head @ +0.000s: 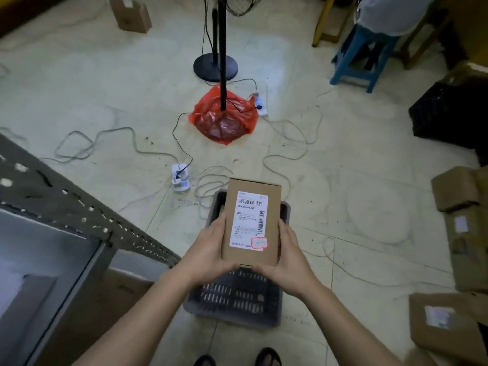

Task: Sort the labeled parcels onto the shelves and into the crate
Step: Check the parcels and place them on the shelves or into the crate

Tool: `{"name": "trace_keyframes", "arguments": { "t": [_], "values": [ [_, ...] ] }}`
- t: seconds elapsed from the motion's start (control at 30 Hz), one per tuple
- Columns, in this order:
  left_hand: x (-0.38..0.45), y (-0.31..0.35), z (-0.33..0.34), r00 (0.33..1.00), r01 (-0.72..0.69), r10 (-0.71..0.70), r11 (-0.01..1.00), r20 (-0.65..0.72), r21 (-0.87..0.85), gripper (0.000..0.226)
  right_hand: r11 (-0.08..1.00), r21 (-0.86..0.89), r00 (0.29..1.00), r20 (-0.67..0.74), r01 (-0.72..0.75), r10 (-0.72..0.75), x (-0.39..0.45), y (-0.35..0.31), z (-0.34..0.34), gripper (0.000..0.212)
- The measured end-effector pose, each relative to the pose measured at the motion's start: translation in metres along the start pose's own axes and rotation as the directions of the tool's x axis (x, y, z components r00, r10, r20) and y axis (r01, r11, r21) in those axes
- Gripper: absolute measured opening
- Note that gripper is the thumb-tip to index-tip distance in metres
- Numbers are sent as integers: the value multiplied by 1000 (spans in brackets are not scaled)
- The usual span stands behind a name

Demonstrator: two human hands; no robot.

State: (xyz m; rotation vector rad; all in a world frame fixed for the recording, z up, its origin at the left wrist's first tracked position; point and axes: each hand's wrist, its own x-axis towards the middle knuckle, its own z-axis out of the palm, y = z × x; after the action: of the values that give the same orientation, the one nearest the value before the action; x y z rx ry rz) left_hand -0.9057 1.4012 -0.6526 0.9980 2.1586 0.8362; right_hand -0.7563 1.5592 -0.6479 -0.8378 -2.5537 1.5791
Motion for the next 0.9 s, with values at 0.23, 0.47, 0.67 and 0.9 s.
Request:
{"name": "trace_keyframes", "arguments": {
  "t": [0.23, 0.47, 0.67, 0.9],
  "values": [
    [64, -116, 82, 995, 90, -92, 993, 35, 76, 123, 997, -45, 996, 69, -57, 60, 67, 132, 65, 121],
    [117, -216, 149, 992, 102, -115, 976, 55, 193, 129, 995, -94, 996, 72, -46, 53, 125, 238, 127, 124],
    [148, -282, 191, 993, 96, -113, 947, 37, 306, 120, 994, -102, 997, 72, -31, 38, 167, 308, 176, 125],
    [171, -319, 214, 991, 125, -136, 911, 0, 393, 113, 992, -118, 997, 63, -41, 49, 201, 346, 211, 125]
  ]
}}
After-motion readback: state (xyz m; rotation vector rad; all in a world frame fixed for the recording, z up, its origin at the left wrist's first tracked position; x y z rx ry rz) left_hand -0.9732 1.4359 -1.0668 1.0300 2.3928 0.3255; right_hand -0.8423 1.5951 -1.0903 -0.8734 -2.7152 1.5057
